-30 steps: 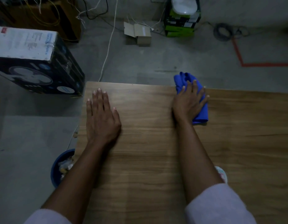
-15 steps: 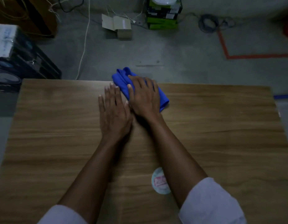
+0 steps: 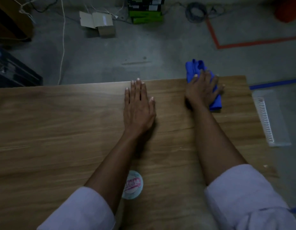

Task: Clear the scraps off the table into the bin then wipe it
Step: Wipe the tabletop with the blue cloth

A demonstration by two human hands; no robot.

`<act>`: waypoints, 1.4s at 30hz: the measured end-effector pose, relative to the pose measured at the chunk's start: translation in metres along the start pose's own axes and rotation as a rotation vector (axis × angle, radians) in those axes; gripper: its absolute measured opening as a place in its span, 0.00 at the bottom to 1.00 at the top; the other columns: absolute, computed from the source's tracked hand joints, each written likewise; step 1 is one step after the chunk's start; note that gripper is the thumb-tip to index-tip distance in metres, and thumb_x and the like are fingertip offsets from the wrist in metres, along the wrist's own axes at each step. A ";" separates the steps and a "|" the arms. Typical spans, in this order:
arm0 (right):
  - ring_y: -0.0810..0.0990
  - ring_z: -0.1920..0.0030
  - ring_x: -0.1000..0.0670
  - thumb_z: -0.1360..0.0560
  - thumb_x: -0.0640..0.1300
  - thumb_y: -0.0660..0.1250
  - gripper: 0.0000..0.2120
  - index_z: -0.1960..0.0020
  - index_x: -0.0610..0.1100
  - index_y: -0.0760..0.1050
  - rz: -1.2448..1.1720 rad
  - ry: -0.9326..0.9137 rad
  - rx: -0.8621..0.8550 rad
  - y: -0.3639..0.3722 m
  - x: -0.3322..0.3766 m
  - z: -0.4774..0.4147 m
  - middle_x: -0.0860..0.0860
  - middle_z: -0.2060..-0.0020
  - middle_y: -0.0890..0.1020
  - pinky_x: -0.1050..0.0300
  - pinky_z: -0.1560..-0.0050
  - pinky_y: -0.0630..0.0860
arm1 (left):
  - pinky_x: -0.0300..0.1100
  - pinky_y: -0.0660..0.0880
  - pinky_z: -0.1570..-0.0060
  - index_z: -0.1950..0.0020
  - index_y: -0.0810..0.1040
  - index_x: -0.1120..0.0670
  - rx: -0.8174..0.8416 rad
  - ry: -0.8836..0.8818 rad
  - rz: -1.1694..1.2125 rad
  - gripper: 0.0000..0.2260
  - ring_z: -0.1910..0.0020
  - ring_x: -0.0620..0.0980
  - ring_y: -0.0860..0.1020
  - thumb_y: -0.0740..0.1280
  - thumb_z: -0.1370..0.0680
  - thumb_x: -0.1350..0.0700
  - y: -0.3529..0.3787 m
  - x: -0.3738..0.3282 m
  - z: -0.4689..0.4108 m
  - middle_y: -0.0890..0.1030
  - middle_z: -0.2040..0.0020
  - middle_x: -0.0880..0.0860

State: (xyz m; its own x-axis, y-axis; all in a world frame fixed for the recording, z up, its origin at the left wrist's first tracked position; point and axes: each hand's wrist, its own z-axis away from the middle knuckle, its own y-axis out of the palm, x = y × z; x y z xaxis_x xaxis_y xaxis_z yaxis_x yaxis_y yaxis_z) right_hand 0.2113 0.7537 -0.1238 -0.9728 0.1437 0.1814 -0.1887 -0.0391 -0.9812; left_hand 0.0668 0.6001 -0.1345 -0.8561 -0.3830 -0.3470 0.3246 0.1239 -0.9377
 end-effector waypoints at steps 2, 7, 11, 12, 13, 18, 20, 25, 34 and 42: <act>0.47 0.19 0.41 0.15 0.53 0.47 0.26 0.19 0.48 0.57 -0.006 -0.023 0.040 0.002 0.020 0.015 0.53 0.19 0.58 0.32 0.23 0.41 | 0.49 0.37 0.20 0.17 0.50 0.58 -0.017 -0.027 0.000 0.29 0.17 0.50 0.43 0.43 0.14 0.45 0.001 -0.004 0.001 0.48 0.16 0.55; 0.43 0.19 0.45 0.16 0.54 0.50 0.26 0.20 0.51 0.58 -0.098 -0.516 0.223 0.013 0.093 0.086 0.56 0.21 0.61 0.36 0.23 0.38 | 0.52 0.40 0.20 0.17 0.51 0.60 -0.044 0.029 -0.068 0.36 0.17 0.55 0.47 0.49 0.20 0.40 0.000 0.006 0.003 0.50 0.17 0.59; 0.42 0.19 0.50 0.15 0.55 0.49 0.25 0.19 0.53 0.57 -0.155 -0.596 0.304 0.011 0.083 0.071 0.58 0.21 0.61 0.41 0.22 0.37 | 0.55 0.41 0.20 0.17 0.52 0.61 -0.078 -0.028 -0.098 0.32 0.17 0.57 0.48 0.58 0.17 0.48 0.008 0.001 0.002 0.51 0.17 0.61; 0.44 0.19 0.50 0.15 0.54 0.49 0.25 0.19 0.54 0.56 -0.138 -0.627 0.281 0.011 0.071 0.062 0.58 0.21 0.61 0.42 0.21 0.39 | 0.54 0.41 0.20 0.17 0.52 0.62 -0.082 -0.052 -0.077 0.31 0.17 0.57 0.47 0.56 0.16 0.50 0.010 -0.008 -0.002 0.51 0.17 0.60; 0.45 0.19 0.50 0.15 0.54 0.48 0.25 0.19 0.54 0.56 -0.122 -0.640 0.252 0.010 0.057 0.052 0.58 0.21 0.62 0.42 0.21 0.41 | 0.53 0.40 0.20 0.18 0.52 0.62 -0.079 -0.058 -0.032 0.30 0.17 0.58 0.47 0.52 0.16 0.50 0.013 -0.021 -0.007 0.51 0.17 0.60; 0.49 0.19 0.48 0.15 0.54 0.48 0.24 0.19 0.53 0.58 -0.046 -0.526 0.101 0.006 -0.034 -0.022 0.56 0.22 0.64 0.41 0.21 0.47 | 0.47 0.40 0.20 0.18 0.56 0.62 -0.012 0.140 0.135 0.31 0.17 0.55 0.50 0.46 0.18 0.47 0.036 -0.104 -0.039 0.55 0.17 0.59; 0.50 0.19 0.47 0.15 0.55 0.48 0.24 0.20 0.52 0.59 -0.032 -0.454 0.053 -0.001 -0.072 -0.053 0.55 0.22 0.65 0.41 0.21 0.47 | 0.46 0.39 0.20 0.18 0.57 0.60 0.037 0.205 0.141 0.29 0.17 0.53 0.48 0.49 0.15 0.46 0.047 -0.131 -0.048 0.55 0.17 0.57; 0.55 0.20 0.46 0.15 0.56 0.48 0.25 0.21 0.51 0.62 -0.091 -0.150 -0.011 -0.019 -0.150 -0.122 0.52 0.22 0.65 0.43 0.21 0.49 | 0.49 0.41 0.19 0.18 0.59 0.58 0.039 0.232 0.153 0.30 0.17 0.52 0.49 0.48 0.16 0.43 0.055 -0.146 -0.049 0.55 0.17 0.55; 0.53 0.19 0.47 0.16 0.55 0.50 0.24 0.21 0.54 0.63 -0.076 -0.459 -0.027 0.004 -0.066 -0.041 0.57 0.24 0.67 0.44 0.21 0.47 | 0.54 0.46 0.19 0.19 0.58 0.62 -0.014 0.301 0.141 0.32 0.18 0.57 0.52 0.53 0.20 0.48 0.061 -0.138 -0.044 0.57 0.18 0.62; 0.60 0.21 0.46 0.16 0.57 0.49 0.26 0.21 0.50 0.63 -0.100 -0.285 -0.145 0.004 -0.094 -0.054 0.54 0.23 0.68 0.47 0.24 0.55 | 0.53 0.48 0.19 0.21 0.63 0.63 -0.055 0.277 0.093 0.28 0.18 0.57 0.54 0.56 0.19 0.50 0.062 -0.144 -0.040 0.61 0.19 0.61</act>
State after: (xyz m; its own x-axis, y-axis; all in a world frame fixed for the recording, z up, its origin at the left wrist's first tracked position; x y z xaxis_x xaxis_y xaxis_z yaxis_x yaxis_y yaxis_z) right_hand 0.3096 0.7929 -0.1478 -0.9526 -0.1429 0.2684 -0.2843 0.1054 -0.9529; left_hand 0.1940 0.6997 -0.1438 -0.9035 -0.1038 -0.4159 0.3909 0.1987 -0.8987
